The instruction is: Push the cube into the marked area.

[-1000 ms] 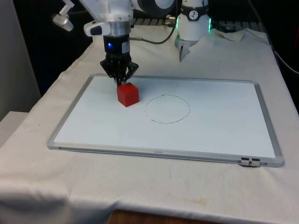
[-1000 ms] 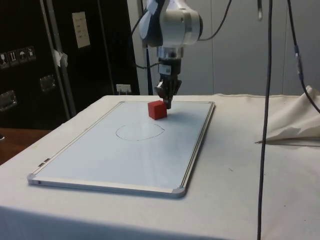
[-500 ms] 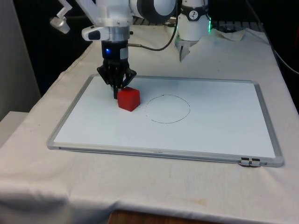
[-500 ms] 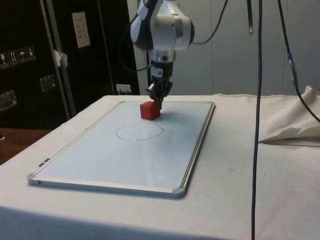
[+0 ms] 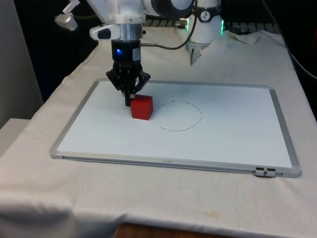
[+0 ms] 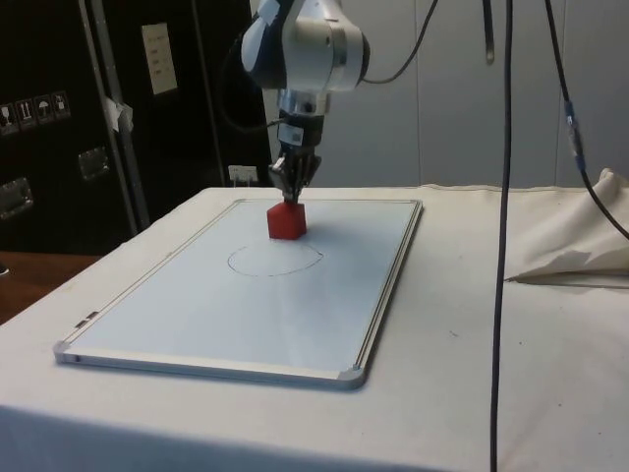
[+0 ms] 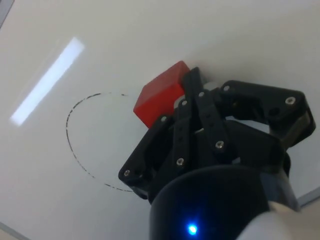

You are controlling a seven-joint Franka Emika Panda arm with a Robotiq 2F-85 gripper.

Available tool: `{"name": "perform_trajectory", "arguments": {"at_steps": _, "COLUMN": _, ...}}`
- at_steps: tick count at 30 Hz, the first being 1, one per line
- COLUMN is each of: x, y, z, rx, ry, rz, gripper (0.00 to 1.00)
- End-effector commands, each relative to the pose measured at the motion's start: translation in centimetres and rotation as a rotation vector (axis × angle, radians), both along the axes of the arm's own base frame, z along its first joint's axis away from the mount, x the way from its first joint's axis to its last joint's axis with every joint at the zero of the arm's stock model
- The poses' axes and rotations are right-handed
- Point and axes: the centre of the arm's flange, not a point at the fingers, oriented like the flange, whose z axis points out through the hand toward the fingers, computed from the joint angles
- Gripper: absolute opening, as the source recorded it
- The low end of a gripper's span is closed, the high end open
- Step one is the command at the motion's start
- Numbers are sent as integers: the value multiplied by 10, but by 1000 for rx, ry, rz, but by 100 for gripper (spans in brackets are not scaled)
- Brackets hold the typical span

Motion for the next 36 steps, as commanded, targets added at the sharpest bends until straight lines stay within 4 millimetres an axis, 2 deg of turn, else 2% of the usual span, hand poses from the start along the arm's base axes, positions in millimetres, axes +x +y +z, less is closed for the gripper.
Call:
{"name": "perform_trajectory", "arguments": {"at_steps": 1, "x": 1, "y": 1, "z": 2, "rx": 6, "ry": -7, "rz": -1, "gripper": 0}}
{"name": "perform_trajectory", "arguments": {"at_steps": 3, "x": 2, "y": 8, "z": 3, "rx": 14, "ry": -6, "rz": 8, "gripper": 0}}
{"name": "perform_trajectory", "arguments": {"at_steps": 4, "x": 1, "y": 3, "z": 2, "rx": 5, "ry": -3, "rz": 3, "gripper": 0}}
{"name": "perform_trajectory", "arguments": {"at_steps": 11, "x": 4, "y": 25, "z": 3, "rx": 38, "ry": -6, "rz": 19, "gripper": 0}}
{"name": "perform_trajectory", "arguments": {"at_steps": 12, "x": 6, "y": 21, "z": 2, "rx": 31, "ry": -5, "rz": 21, "gripper": 0}}
{"name": "perform_trajectory", "arguments": {"at_steps": 18, "x": -2, "y": 39, "z": 3, "rx": 57, "ry": 2, "rz": 22, "gripper": 0}}
{"name": "perform_trajectory", "arguments": {"at_steps": 36, "x": -23, "y": 57, "z": 4, "rx": 112, "ry": 22, "rz": 0, "gripper": 0}}
